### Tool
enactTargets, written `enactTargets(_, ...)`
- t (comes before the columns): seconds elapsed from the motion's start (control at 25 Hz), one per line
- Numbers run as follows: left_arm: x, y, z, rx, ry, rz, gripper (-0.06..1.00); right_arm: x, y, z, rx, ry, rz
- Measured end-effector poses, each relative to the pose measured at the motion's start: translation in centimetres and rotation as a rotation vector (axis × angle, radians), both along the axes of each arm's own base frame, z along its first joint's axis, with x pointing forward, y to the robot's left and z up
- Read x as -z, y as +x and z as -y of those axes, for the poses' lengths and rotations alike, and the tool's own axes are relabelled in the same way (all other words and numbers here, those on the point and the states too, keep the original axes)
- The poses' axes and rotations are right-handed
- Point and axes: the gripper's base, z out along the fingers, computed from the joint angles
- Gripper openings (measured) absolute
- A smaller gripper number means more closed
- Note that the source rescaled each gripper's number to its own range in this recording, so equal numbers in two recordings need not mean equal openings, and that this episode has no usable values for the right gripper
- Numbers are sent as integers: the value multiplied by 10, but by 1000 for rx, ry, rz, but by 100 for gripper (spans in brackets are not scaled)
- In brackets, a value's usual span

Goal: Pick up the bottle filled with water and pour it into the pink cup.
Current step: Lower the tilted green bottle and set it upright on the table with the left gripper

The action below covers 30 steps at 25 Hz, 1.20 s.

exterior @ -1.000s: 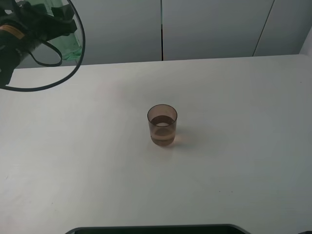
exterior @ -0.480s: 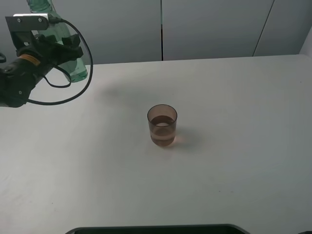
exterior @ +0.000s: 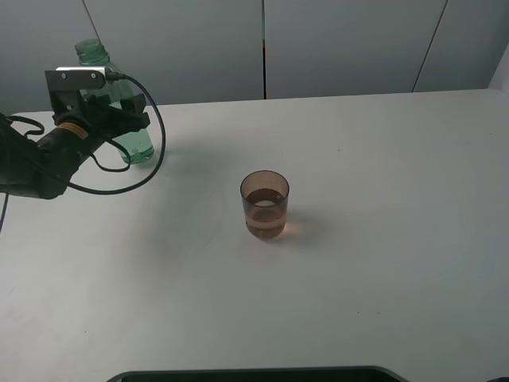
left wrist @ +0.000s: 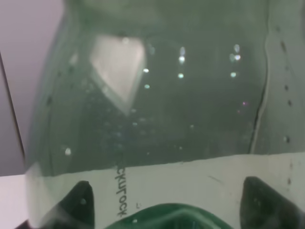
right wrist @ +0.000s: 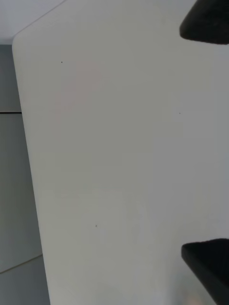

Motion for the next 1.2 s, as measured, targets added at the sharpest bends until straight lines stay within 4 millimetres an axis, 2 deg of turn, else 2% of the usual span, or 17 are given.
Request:
enactTargets(0.4,-2,2,2,16,36,25,0,0,0,0,0,0,0)
enactTargets(0.6,-9,14,5,20,66,54,0,0,0,0,0,0,0)
enactTargets(0.96,-14,23,8,23,64,68,0,0,0,0,0,0,0)
enactTargets(1.2,3,37,13,29,68,63,0,0,0,0,0,0,0)
